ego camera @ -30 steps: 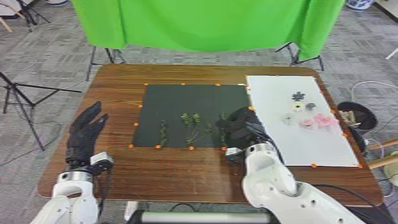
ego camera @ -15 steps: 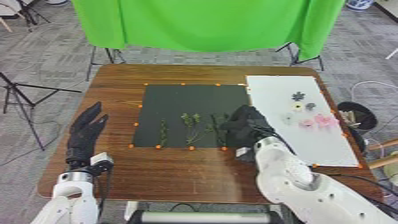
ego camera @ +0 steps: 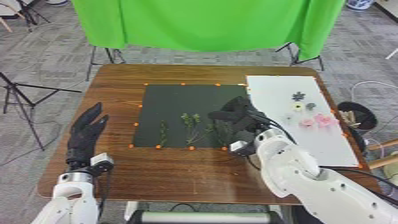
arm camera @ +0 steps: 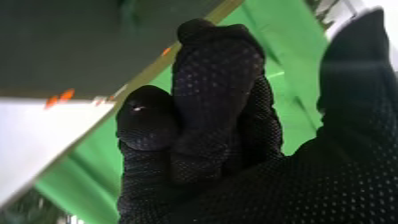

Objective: Arrange flowers

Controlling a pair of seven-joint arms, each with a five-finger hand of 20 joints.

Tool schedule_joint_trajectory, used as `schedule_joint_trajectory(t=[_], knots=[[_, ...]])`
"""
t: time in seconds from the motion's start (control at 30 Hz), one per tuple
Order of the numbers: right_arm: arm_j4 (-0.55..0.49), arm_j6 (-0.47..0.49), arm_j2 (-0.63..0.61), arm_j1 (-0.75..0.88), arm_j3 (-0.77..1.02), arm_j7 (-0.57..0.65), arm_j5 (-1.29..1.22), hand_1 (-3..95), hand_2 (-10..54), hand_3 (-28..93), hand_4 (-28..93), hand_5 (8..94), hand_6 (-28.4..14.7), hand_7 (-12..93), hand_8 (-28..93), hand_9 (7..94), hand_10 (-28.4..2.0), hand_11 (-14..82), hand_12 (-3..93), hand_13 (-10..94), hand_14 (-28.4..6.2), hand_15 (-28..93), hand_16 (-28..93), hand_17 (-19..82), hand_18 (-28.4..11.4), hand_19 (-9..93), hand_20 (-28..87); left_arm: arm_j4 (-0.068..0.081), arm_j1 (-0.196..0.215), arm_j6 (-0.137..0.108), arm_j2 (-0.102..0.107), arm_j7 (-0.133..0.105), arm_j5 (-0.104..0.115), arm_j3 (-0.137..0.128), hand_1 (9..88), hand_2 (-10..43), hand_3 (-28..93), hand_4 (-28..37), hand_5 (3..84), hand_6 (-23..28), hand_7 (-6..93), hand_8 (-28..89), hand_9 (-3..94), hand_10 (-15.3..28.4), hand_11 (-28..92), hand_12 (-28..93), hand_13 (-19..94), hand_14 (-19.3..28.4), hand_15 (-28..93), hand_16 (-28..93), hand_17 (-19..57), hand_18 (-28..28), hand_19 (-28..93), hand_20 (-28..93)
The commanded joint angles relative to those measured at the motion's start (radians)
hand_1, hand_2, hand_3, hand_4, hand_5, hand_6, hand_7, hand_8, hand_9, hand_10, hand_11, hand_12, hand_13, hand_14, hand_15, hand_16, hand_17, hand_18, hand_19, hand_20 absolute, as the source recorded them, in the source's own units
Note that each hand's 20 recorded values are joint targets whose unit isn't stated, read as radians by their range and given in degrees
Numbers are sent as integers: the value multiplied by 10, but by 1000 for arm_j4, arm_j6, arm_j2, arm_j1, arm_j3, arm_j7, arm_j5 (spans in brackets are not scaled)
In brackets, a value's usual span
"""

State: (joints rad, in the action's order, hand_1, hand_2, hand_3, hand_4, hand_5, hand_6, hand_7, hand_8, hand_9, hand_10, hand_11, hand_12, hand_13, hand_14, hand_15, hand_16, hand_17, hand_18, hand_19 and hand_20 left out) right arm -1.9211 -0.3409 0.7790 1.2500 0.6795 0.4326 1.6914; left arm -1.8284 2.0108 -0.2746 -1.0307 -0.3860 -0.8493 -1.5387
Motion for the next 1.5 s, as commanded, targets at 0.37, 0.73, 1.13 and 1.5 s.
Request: schedule_joint_trajectory(t=[0.37,0.73,1.13,1.5], knots=[[52,218,27,-50,-30,-2,-76,234,90,536,-104,600,-51,97,-73,641,-155,81,109,917,-64,467,300,646,-115,932,332,1,1,10,-5,9,-2,6,377,-95,693,-105,343,8,209,-99,235,87,158,138,269,126,153,23,62,100,90,162],[38,217,9,-42,-11,3,-64,205,75,561,-105,602,-52,97,-71,641,-158,82,109,917,-66,468,296,645,-118,932,336,1,1,12,-8,6,3,6,375,-95,695,-105,343,7,209,-97,236,87,156,138,268,126,151,24,61,100,90,163],[-7,207,14,-9,52,-36,-115,186,60,580,-104,603,-51,98,-71,650,-161,84,111,916,-67,470,293,643,-120,932,337,1,-2,12,-8,6,4,8,374,-95,696,-106,343,7,211,-98,236,87,156,139,267,127,151,25,61,100,88,163],[-92,187,-76,66,293,16,136,286,-94,621,-112,589,-29,122,-75,648,-153,88,145,869,-69,498,303,588,-137,932,417,0,3,16,-8,7,4,4,375,-95,695,-107,342,8,207,-97,237,87,155,139,267,127,150,25,60,101,87,163]])
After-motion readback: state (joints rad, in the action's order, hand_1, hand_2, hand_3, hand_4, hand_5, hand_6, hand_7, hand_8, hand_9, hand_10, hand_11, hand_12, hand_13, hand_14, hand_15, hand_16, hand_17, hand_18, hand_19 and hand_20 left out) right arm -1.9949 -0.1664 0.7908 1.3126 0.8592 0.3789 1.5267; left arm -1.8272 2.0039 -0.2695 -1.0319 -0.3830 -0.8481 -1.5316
